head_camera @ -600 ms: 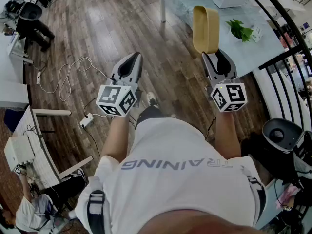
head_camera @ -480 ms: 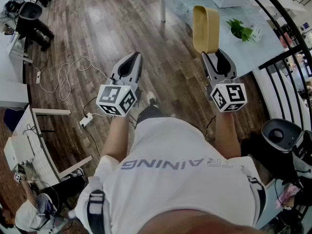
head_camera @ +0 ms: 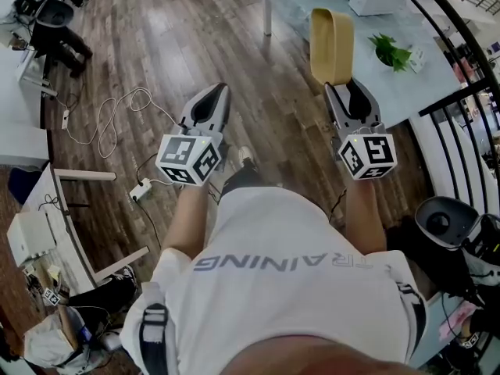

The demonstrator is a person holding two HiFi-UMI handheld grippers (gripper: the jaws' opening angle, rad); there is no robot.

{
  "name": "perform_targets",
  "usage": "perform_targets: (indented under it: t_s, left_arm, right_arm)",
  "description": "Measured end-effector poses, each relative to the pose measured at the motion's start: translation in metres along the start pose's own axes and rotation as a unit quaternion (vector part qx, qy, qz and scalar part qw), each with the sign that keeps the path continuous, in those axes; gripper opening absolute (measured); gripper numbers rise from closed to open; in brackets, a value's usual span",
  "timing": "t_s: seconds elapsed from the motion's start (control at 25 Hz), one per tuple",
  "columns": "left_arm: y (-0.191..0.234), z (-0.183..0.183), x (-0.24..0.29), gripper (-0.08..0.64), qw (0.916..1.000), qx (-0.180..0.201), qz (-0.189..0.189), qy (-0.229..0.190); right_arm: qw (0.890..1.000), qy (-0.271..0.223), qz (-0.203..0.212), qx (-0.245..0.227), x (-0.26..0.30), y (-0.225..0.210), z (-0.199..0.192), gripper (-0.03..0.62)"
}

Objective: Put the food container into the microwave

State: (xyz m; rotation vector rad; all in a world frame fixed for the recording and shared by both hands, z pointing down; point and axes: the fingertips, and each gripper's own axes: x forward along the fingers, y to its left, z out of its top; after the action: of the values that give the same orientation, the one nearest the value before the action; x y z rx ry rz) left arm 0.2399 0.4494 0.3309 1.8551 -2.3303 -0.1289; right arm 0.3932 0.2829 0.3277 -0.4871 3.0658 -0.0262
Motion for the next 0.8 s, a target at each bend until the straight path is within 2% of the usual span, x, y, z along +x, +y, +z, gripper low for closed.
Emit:
perform_targets:
  t_s: [0.48, 0.8]
  left_arm:
    - [0.019, -0.006, 0.026, 0.043, 0.9999, -0.008, -0.002, 0.013]
    - [0.052, 0.002, 0.065, 0.043, 0.9997, -0.015, -0.012, 0.012]
  right_arm:
    - [1.0, 0.006, 0.004, 0.016, 0.028, -0.011, -0.012, 0.215]
    - [1.0, 0.008, 0.002, 0.013, 0.072, -0.024, -0.009, 0.215]
